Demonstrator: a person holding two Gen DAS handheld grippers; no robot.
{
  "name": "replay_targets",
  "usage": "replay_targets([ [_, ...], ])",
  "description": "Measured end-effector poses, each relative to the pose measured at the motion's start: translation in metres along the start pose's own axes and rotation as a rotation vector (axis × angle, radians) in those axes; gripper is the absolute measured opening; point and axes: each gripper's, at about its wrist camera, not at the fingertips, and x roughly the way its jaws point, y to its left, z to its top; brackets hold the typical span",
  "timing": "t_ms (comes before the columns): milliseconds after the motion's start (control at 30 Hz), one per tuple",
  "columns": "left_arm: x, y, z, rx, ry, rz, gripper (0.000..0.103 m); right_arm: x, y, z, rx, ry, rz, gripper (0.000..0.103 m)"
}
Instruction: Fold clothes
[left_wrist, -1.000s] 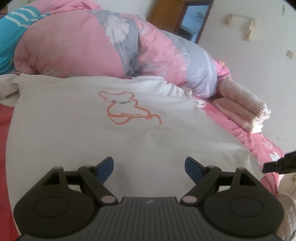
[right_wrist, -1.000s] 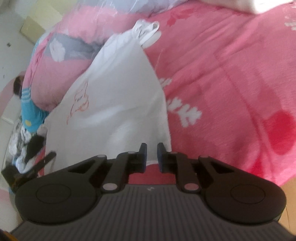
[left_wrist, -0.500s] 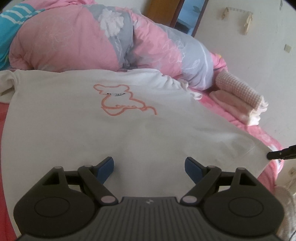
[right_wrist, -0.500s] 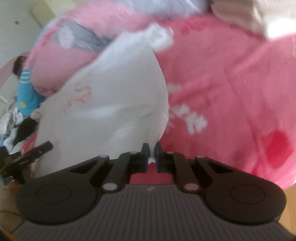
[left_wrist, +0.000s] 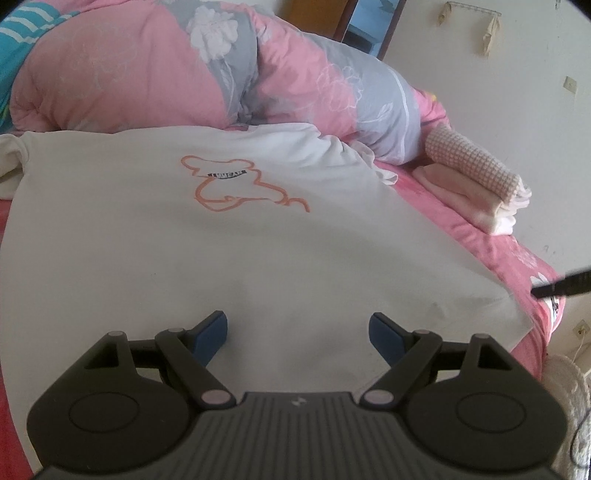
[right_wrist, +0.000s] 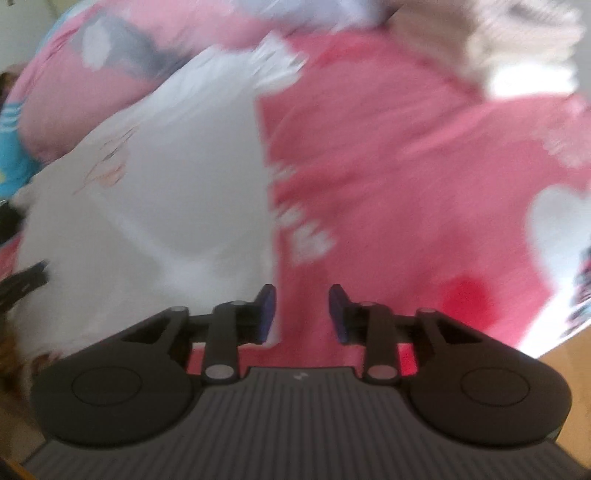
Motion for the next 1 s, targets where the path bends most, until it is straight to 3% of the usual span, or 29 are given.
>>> replay_targets([
  [100, 0.003, -0.001, -0.002, 0.020, -0.001, 0.012, 0.085, 0.004, -0.005, 0.023, 0.060, -0.057, 0.056, 0.035],
  [200, 0.006, -0.002, -0.003, 0.040, -0.001, 0.026, 0.085, 0.031, 0.010, 0.056, 0.020, -0.099, 0.116, 0.045],
  [267, 0.008, -0.002, -0.003, 0.048, -0.001, 0.034, 0.086, 0.059, 0.025, 0.082, -0.013, -0.114, 0.152, 0.046],
  [467, 0.011, 0.003, -0.001, 0.034, -0.008, 0.035, 0.087, 0.160, 0.055, 0.176, 0.001, -0.081, 0.178, 0.046],
  [600, 0.013, 0.007, 0.000, 0.021, -0.007, 0.027, 0.087, 0.215, 0.067, 0.212, 0.062, -0.025, 0.226, 0.045],
  [633, 0.013, 0.007, 0.001, 0.020, -0.007, 0.025, 0.087, 0.225, 0.070, 0.215, 0.067, -0.013, 0.249, 0.037],
  [700, 0.014, 0.008, 0.001, 0.016, -0.006, 0.022, 0.087, 0.238, 0.078, 0.217, 0.052, -0.006, 0.241, 0.003],
  [900, 0.012, 0.009, -0.001, 0.021, -0.001, 0.020, 0.087, 0.233, 0.090, 0.225, 0.005, -0.159, 0.212, 0.002],
  [1000, 0.013, 0.008, -0.002, 0.033, 0.000, 0.025, 0.088, 0.250, 0.083, 0.226, 0.036, -0.118, 0.191, 0.003],
])
